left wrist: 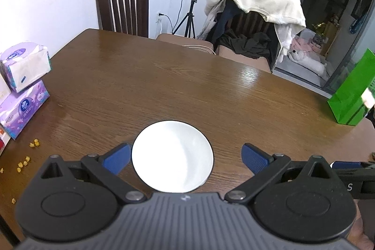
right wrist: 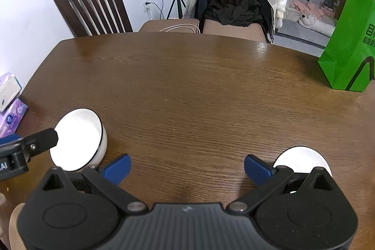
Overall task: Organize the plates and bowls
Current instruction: 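Position both open grippers side by side over one small white bowl's rim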
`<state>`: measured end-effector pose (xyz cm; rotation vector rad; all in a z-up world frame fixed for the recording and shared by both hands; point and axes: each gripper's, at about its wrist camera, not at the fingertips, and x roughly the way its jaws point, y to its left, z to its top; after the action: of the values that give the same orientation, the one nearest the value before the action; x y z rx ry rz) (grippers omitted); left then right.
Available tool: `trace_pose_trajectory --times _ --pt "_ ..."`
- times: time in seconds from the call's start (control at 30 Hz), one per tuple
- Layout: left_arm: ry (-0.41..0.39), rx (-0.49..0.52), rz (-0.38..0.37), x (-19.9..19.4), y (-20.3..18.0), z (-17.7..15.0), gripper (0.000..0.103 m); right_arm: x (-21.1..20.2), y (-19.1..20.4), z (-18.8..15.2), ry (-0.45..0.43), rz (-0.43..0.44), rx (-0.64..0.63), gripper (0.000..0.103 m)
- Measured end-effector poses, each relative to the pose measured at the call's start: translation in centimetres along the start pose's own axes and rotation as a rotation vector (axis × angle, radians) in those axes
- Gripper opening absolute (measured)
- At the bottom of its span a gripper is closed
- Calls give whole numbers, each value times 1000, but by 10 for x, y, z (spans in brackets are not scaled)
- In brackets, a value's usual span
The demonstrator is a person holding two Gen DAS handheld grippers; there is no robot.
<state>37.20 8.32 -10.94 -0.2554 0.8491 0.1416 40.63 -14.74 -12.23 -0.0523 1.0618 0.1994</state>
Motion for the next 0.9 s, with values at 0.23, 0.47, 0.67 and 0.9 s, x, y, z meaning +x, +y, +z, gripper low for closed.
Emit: trace_pose_trajectory --times 0.23,0.47,0.67,0.9 --pt "7 -20 34 15 6 13 103 12 6 11 13 13 -1 102" --pt "43 -57 68 33 22 16 102 28 15 18 27 32 3 95" --pt "56 -88 123 37 46 20 98 36 31 20 27 116 8 90" --pt "111 -113 139 54 64 19 87 51 63 26 47 140 -49 75"
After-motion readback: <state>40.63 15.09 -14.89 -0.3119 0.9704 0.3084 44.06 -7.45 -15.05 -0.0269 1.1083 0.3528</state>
